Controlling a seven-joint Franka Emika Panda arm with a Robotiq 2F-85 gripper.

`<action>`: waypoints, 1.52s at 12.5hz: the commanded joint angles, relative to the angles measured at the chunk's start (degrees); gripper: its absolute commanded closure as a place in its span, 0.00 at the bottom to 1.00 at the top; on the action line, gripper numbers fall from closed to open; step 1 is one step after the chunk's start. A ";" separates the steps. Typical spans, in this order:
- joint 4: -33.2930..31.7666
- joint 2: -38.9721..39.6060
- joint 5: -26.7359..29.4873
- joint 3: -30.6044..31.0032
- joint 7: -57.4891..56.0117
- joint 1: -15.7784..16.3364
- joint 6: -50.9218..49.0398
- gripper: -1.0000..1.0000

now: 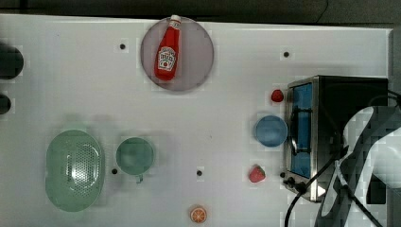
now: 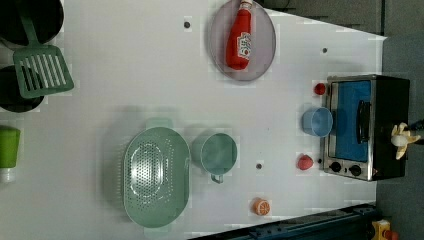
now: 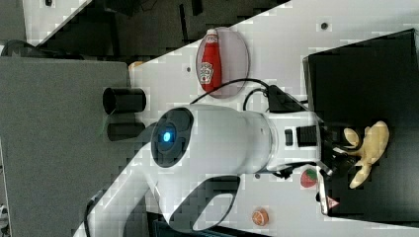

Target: Pick banana from table and place on oven.

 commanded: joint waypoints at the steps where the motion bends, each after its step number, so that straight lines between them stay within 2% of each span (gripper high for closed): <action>1: 2.39 -3.35 -0.01 1.02 -2.12 1.31 0.85 0.00; 4: 4.10 -9.85 -1.57 2.75 -2.06 3.52 -2.05 0.00; 6: 4.00 -15.05 -4.07 5.35 1.04 5.57 -8.69 0.00; 10: 3.59 -22.42 -4.38 16.75 27.03 8.70 -23.24 0.00; 14: 3.17 -23.46 -4.38 30.31 51.39 9.16 -23.07 0.00; 16: 3.17 -23.88 -4.25 32.98 57.90 9.17 -22.04 0.00; 19: 3.15 -24.80 -4.25 33.22 58.82 9.16 -21.27 0.00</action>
